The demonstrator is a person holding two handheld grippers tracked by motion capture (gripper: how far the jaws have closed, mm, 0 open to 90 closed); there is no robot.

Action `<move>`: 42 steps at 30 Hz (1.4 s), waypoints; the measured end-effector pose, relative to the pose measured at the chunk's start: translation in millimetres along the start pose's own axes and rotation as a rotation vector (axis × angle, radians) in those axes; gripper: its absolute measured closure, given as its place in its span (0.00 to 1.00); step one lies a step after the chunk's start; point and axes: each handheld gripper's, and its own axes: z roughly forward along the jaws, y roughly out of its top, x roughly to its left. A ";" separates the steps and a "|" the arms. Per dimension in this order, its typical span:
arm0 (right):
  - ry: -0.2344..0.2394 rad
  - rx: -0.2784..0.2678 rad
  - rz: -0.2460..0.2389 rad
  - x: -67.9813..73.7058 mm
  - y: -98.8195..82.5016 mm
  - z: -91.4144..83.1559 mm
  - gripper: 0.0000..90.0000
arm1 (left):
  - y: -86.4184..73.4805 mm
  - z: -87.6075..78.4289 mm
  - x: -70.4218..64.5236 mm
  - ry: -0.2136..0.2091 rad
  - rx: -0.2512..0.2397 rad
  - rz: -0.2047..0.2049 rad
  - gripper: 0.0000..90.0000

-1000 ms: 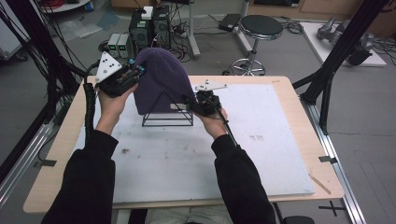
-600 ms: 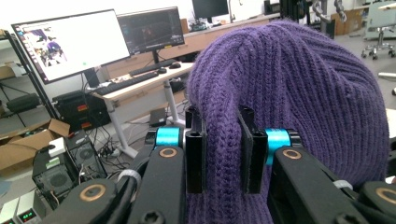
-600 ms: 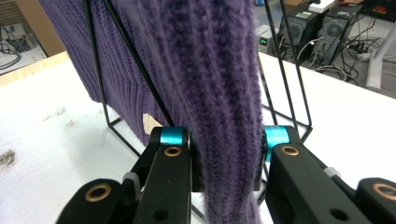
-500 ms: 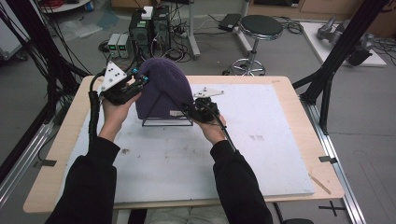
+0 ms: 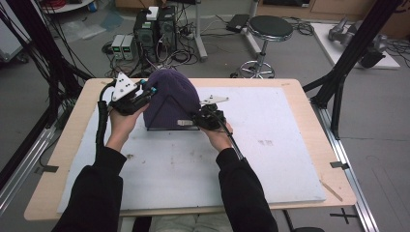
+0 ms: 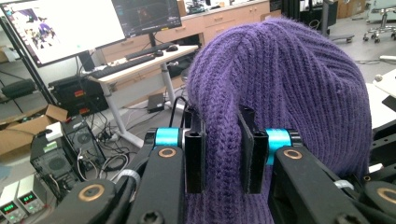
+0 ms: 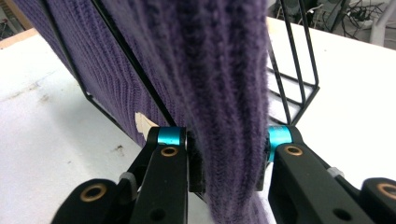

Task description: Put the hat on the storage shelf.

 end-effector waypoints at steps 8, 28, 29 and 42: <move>-0.005 -0.003 0.037 -5.7 -5.5 1.8 0.75 | -3.0 0.1 -2.4 -0.002 0.001 0.000 0.84; -0.023 -0.078 0.025 -13.0 4.2 -30.4 0.18 | 2.3 -11.5 6.0 0.057 -0.016 -0.069 0.35; -0.042 -0.082 0.011 -15.3 5.1 -34.8 0.13 | 2.3 -12.1 6.5 0.057 -0.018 -0.077 0.34; -0.157 -0.271 -0.037 -28.3 14.5 -83.7 0.12 | 6.8 -24.1 6.4 0.057 -0.044 -0.136 0.30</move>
